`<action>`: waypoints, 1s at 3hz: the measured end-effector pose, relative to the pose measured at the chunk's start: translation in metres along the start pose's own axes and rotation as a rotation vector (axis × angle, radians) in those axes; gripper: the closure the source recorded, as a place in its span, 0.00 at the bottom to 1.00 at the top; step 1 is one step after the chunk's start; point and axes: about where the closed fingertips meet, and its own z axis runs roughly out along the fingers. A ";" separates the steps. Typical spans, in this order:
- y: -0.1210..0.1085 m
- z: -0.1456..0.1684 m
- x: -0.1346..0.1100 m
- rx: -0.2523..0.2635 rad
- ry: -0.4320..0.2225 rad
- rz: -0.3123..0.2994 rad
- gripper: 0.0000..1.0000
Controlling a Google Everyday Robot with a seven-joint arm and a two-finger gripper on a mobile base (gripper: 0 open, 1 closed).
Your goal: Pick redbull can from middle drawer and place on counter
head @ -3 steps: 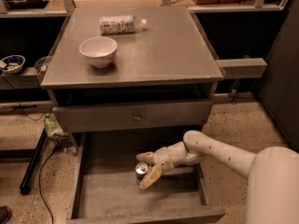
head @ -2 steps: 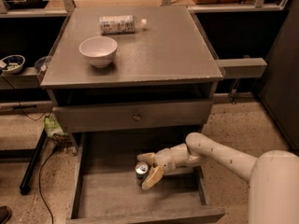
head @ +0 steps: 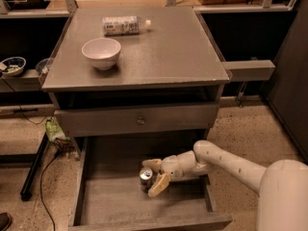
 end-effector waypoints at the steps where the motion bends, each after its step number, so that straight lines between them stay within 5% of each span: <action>1: 0.000 0.000 0.000 0.000 0.000 0.000 0.19; 3: 0.000 0.000 0.000 0.000 0.000 0.000 0.66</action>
Offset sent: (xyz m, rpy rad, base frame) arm 0.0000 0.0000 0.0000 0.0000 0.0000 0.0000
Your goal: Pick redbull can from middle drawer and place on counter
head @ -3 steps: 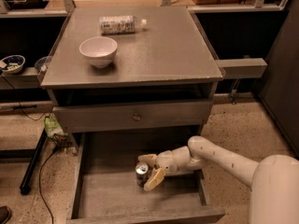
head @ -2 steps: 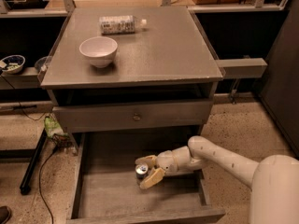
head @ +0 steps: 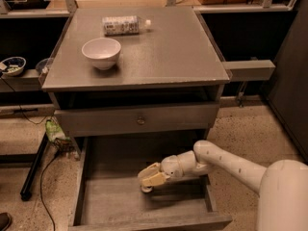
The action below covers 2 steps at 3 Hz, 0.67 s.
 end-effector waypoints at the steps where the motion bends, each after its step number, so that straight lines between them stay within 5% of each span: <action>1: 0.000 0.000 0.000 0.000 0.000 0.000 0.96; 2: 0.000 0.001 0.000 -0.002 0.001 0.002 1.00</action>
Offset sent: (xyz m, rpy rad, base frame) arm 0.0000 0.0000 0.0000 0.0000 0.0000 0.0000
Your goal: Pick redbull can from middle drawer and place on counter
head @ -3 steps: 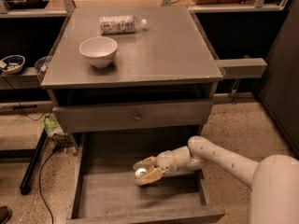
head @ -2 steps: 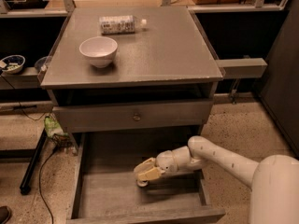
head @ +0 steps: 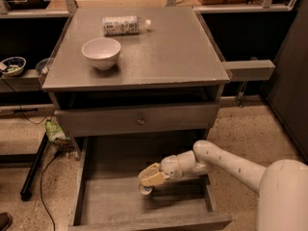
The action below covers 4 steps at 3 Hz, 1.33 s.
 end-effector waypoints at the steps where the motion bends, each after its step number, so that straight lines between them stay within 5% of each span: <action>1: 0.000 0.000 0.000 0.000 0.000 0.000 1.00; 2: 0.004 -0.003 -0.031 0.001 -0.006 0.026 1.00; 4: 0.039 -0.005 -0.148 -0.052 0.027 0.034 1.00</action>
Offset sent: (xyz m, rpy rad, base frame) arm 0.0292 0.0063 0.0770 -0.0077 0.0636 -0.0315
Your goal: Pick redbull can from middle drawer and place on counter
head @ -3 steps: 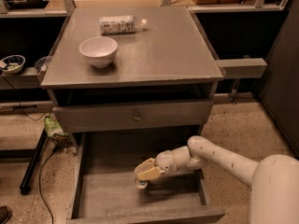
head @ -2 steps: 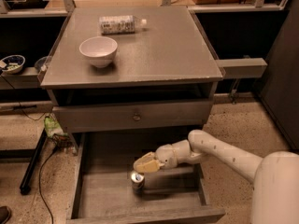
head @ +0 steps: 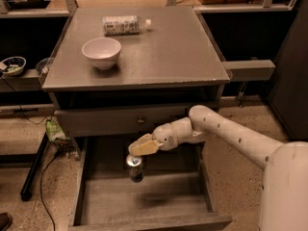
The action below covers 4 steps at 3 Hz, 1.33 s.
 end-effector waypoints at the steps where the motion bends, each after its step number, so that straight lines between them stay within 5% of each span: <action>1: 0.012 -0.001 -0.027 -0.018 0.019 -0.002 1.00; 2: 0.039 -0.010 -0.075 -0.022 0.042 -0.009 1.00; 3: 0.069 -0.026 -0.070 0.019 -0.006 -0.007 1.00; 4: 0.113 -0.054 -0.038 0.091 -0.056 0.066 1.00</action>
Offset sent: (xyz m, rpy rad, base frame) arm 0.0124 -0.0001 0.1202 -0.0651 0.0003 0.0618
